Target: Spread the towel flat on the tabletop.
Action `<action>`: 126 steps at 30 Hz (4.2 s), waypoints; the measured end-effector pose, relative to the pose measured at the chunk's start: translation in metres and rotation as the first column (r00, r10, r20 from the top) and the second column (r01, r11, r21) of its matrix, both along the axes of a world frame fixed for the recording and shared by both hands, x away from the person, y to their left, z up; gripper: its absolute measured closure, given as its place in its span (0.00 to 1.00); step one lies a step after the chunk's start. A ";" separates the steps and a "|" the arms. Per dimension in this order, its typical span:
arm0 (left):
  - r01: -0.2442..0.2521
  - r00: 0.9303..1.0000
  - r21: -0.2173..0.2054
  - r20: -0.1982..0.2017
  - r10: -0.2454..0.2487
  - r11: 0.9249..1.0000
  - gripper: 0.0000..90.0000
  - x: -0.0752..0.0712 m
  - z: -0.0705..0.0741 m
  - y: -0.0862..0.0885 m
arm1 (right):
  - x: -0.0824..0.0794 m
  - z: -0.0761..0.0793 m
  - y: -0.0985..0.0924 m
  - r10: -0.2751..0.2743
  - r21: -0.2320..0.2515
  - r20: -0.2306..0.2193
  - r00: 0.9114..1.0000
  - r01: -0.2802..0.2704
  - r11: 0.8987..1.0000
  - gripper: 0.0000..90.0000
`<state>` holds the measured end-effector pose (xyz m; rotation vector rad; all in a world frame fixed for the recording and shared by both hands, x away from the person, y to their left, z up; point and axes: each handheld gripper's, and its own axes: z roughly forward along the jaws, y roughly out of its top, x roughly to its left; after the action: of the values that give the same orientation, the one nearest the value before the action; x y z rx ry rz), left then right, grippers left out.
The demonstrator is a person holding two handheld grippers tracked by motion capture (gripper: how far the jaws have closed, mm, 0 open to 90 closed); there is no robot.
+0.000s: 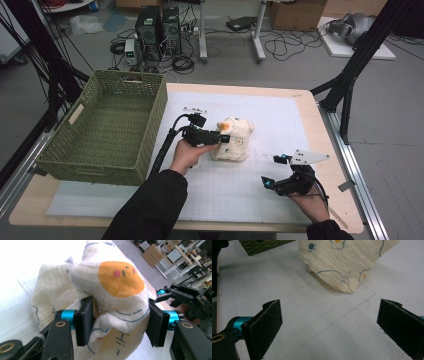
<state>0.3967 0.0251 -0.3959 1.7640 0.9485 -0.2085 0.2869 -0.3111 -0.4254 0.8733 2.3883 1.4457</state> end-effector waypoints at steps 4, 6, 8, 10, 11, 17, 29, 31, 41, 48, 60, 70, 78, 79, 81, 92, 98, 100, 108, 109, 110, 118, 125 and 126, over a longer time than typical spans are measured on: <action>0.001 1.000 0.006 -0.005 -0.001 1.000 0.48 0.001 -0.002 -0.001 | 0.007 0.002 0.006 0.012 -0.008 -0.002 1.000 -0.012 1.000 0.16; 0.013 1.000 0.011 -0.001 -0.013 1.000 0.47 0.000 -0.003 -0.003 | 0.011 0.004 0.008 0.013 -0.007 0.004 1.000 -0.013 1.000 0.23; 0.010 1.000 0.022 0.005 -0.010 1.000 0.48 -0.001 -0.004 -0.006 | 0.018 0.005 0.011 0.022 -0.022 0.004 1.000 -0.022 1.000 0.34; 0.002 1.000 0.037 0.002 -0.002 0.999 0.51 0.000 -0.006 -0.009 | 0.026 0.003 0.016 0.025 -0.037 -0.004 1.000 -0.026 0.999 0.44; -0.007 1.000 0.043 -0.001 0.007 0.999 0.51 0.000 -0.008 -0.009 | 0.030 0.002 0.019 0.038 -0.047 -0.010 0.999 -0.038 0.998 0.47; -0.021 1.000 0.026 0.007 0.020 0.999 0.43 0.003 -0.008 -0.007 | 0.051 -0.009 0.040 0.053 -0.095 -0.049 0.997 -0.058 0.994 0.55; -0.054 0.997 0.009 0.050 0.054 0.998 0.37 0.001 0.006 0.010 | 0.070 -0.024 0.061 0.054 -0.155 -0.079 0.995 -0.065 0.986 0.84; -0.055 0.997 0.008 0.049 0.055 0.998 0.37 0.000 0.007 0.011 | 0.072 -0.025 0.058 0.061 -0.149 -0.093 0.994 -0.075 0.986 0.97; -0.062 0.996 -0.007 0.070 0.063 0.998 0.40 -0.008 0.005 0.015 | 0.051 -0.010 0.036 0.099 -0.153 -0.072 0.992 -0.109 0.982 0.99; -0.062 0.997 0.036 0.056 0.060 0.997 0.40 -0.015 -0.012 0.015 | 0.026 0.005 0.005 0.078 -0.154 -0.024 0.997 -0.081 0.985 0.99; -0.006 1.000 0.126 0.026 0.003 0.992 0.47 -0.025 -0.036 -0.001 | -0.004 0.015 -0.035 0.034 -0.124 0.002 0.999 -0.034 0.992 0.99; -0.008 0.997 0.277 0.075 -0.013 0.961 0.83 -0.028 -0.051 -0.023 | 0.018 0.000 -0.029 0.025 -0.092 -0.052 0.998 -0.030 0.995 0.63; 0.001 0.995 0.324 0.097 -0.034 0.946 0.98 -0.031 -0.046 -0.020 | 0.034 -0.018 -0.013 0.043 -0.173 -0.106 0.993 -0.061 0.983 0.80; -0.002 0.994 0.331 0.104 -0.035 0.944 0.98 -0.032 -0.044 -0.018 | 0.034 -0.019 -0.012 0.050 -0.173 -0.115 0.992 -0.070 0.982 0.84; -0.011 0.992 0.327 0.122 -0.031 0.945 0.98 -0.036 -0.039 -0.014 | 0.033 -0.019 -0.012 0.061 -0.173 -0.117 0.991 -0.081 0.982 0.87; -0.068 0.986 0.323 0.164 0.015 0.944 0.98 -0.059 -0.027 0.024 | 0.027 -0.016 -0.009 0.132 -0.141 -0.117 0.984 -0.148 0.979 0.92; -0.101 0.984 0.267 0.168 0.057 0.958 0.96 -0.060 -0.026 0.041 | 0.028 -0.015 -0.004 0.144 -0.089 -0.110 0.983 -0.154 0.984 0.67; -0.101 0.987 0.247 0.148 0.065 0.964 0.76 -0.057 -0.028 0.037 | 0.029 -0.017 0.001 0.141 -0.102 -0.113 0.983 -0.153 0.983 0.64; -0.044 0.988 0.333 0.152 -0.007 0.942 0.79 -0.052 -0.050 0.010 | 0.031 -0.022 0.011 0.145 -0.175 -0.112 0.983 -0.164 0.971 0.89; -0.058 0.986 0.347 0.168 -0.001 0.936 0.86 -0.052 -0.050 0.008 | 0.031 -0.023 0.011 0.154 -0.163 -0.119 0.981 -0.172 0.971 0.93; -0.056 0.986 0.348 0.165 -0.003 0.936 0.92 -0.052 -0.050 0.009 | 0.031 -0.023 0.011 0.162 -0.156 -0.120 0.979 -0.180 0.971 0.97; -0.049 0.985 0.382 0.174 -0.020 0.923 0.97 -0.066 -0.039 0.021 | 0.017 -0.018 0.005 0.214 -0.140 -0.131 0.968 -0.231 0.963 0.99; -0.022 0.987 0.382 0.156 -0.041 0.924 0.97 -0.086 -0.038 0.038 | -0.006 -0.014 0.004 0.267 -0.152 -0.138 0.954 -0.287 0.946 0.99; -0.013 0.987 0.382 0.152 -0.049 0.924 0.97 -0.088 -0.039 0.040 | -0.009 -0.014 0.004 0.274 -0.153 -0.147 0.950 -0.295 0.943 0.99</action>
<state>0.3083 0.0647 -0.4344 2.1118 0.8992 0.1153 0.2779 -0.3067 -0.4397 0.6102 2.7793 1.2802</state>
